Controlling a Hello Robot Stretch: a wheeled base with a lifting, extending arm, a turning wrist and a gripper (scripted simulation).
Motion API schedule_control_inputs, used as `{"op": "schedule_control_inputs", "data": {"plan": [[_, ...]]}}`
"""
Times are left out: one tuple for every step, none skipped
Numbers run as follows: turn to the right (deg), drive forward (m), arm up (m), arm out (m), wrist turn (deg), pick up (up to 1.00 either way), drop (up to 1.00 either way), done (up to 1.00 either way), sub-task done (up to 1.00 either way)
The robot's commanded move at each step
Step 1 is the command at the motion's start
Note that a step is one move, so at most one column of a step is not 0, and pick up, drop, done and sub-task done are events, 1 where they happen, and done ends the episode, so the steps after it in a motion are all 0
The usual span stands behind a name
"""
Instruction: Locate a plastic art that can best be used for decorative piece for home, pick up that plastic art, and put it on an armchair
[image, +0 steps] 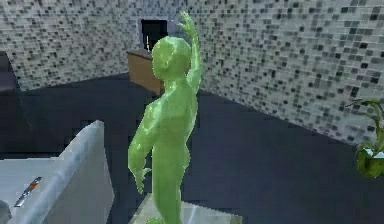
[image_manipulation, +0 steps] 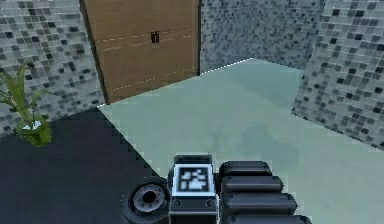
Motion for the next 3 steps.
{"op": "schedule_control_inputs", "data": {"plan": [[0.0, 1.00, 0.00, 0.00, 0.0, 0.00, 0.00, 0.00, 0.00], [0.0, 0.55, 0.00, 0.00, 0.0, 0.00, 0.00, 0.00, 0.00], [-36.0, 0.00, 0.00, 0.00, 0.0, 0.00, 0.00, 0.00, 0.00]]}}
